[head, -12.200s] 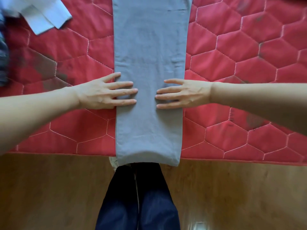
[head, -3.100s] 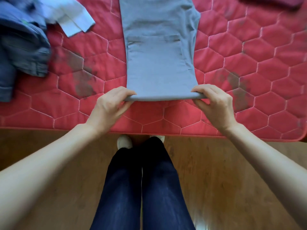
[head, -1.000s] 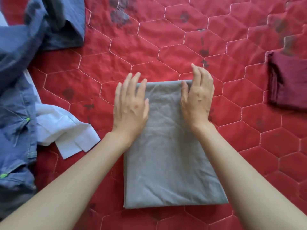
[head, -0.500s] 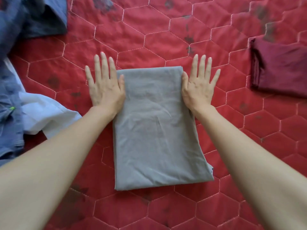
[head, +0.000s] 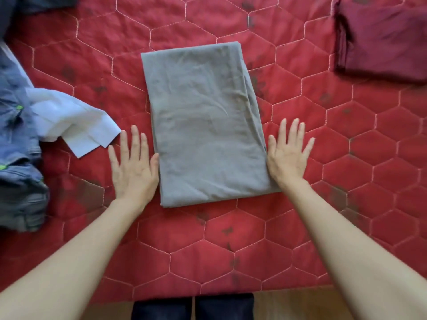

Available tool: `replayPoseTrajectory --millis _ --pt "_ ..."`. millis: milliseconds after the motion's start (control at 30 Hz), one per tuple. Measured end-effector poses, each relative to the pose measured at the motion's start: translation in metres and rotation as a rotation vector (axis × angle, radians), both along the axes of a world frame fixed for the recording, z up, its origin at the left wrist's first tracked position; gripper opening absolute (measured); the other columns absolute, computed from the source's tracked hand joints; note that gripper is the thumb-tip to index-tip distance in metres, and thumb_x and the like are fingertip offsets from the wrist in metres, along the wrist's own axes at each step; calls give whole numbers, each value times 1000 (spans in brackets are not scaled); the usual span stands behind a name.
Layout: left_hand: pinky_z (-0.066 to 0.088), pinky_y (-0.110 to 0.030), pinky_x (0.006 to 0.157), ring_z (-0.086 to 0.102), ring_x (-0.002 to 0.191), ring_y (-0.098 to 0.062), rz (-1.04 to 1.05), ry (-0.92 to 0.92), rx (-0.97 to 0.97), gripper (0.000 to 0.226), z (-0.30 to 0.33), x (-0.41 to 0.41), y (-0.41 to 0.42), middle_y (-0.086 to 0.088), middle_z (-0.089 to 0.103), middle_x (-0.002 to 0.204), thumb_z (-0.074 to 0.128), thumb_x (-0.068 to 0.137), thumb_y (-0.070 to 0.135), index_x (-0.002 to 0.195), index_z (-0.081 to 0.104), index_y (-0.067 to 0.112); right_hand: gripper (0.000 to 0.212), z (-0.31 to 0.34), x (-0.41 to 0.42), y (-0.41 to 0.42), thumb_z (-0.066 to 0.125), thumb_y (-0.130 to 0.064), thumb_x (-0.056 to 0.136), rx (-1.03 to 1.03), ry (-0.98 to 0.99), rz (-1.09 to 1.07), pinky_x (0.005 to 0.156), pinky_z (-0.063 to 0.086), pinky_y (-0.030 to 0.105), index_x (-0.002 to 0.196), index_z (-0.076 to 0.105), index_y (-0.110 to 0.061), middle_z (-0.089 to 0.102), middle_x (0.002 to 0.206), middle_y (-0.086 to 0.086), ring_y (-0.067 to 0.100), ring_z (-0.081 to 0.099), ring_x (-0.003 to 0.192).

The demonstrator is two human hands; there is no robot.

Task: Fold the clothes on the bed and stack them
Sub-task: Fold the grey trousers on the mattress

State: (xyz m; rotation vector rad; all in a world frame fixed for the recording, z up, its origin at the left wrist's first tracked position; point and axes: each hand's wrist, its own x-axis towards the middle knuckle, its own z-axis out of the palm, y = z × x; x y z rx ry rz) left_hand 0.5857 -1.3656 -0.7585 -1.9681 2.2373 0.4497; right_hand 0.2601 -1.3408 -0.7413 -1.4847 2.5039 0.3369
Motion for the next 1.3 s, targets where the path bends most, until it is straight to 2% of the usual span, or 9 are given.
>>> replayPoseTrajectory --millis 67,200,400,567,700,867,1033,1133,1300 --pt "8 -54 117 10 149 -29 18 33 -71 63 14 1 7 -11 13 161 21 98 38 151 26 6 57 12 3 10 25 -37 104 -92 6 -2 118 4 55 154 13 -15 9 162 12 26 3 150" --pt "9 -53 117 14 148 -29 -266 162 -228 55 28 -56 34 -12 19 160 28 100 34 150 31 9 52 22 74 22 28 -33 102 -336 -103 247 118 9 51 150 29 -13 24 158 14 28 18 147" --pt "17 -53 117 19 147 -29 -386 65 -99 56 -6 -45 69 -10 22 159 28 100 36 152 29 15 53 -15 82 73 32 -39 103 -122 -121 470 119 17 49 152 28 -21 23 159 9 26 18 147" --pt "13 -51 117 18 148 -26 -542 29 -138 55 -7 12 60 -8 21 160 28 101 36 152 26 16 55 -12 24 111 25 -39 103 -44 -66 273 118 13 54 154 16 -21 12 161 10 26 9 149" --pt "11 -53 117 19 147 -29 -548 83 -199 53 10 -1 30 -11 24 158 26 102 35 149 32 11 55 4 35 98 29 -35 103 -165 -100 102 120 11 52 153 21 -13 14 159 19 31 12 148" --pt "8 -61 114 17 147 -35 -611 81 -203 54 11 -55 -76 -14 21 159 27 102 37 151 29 16 62 4 79 75 37 -38 100 -252 -204 -179 119 13 54 154 17 -13 7 159 24 40 6 147" --pt "1 -70 108 2 147 -39 -786 -73 -157 58 4 -89 -188 -9 0 163 12 99 55 153 11 34 64 -11 107 75 31 -48 99 -120 -105 -155 115 10 62 155 14 -23 3 160 21 43 3 146" --pt "14 -66 110 7 146 -40 -840 -115 -104 66 5 -95 -226 -9 -3 162 4 90 67 151 0 44 63 -17 106 77 32 -48 98 -159 -81 -165 115 14 62 154 18 -22 8 159 22 44 7 146" --pt "44 -50 83 42 107 -39 -775 -6 -57 65 14 -89 -235 -21 39 129 16 88 67 149 18 47 62 -11 109 85 35 -47 99 -179 -70 -173 116 15 60 153 21 -21 7 157 29 49 7 144"
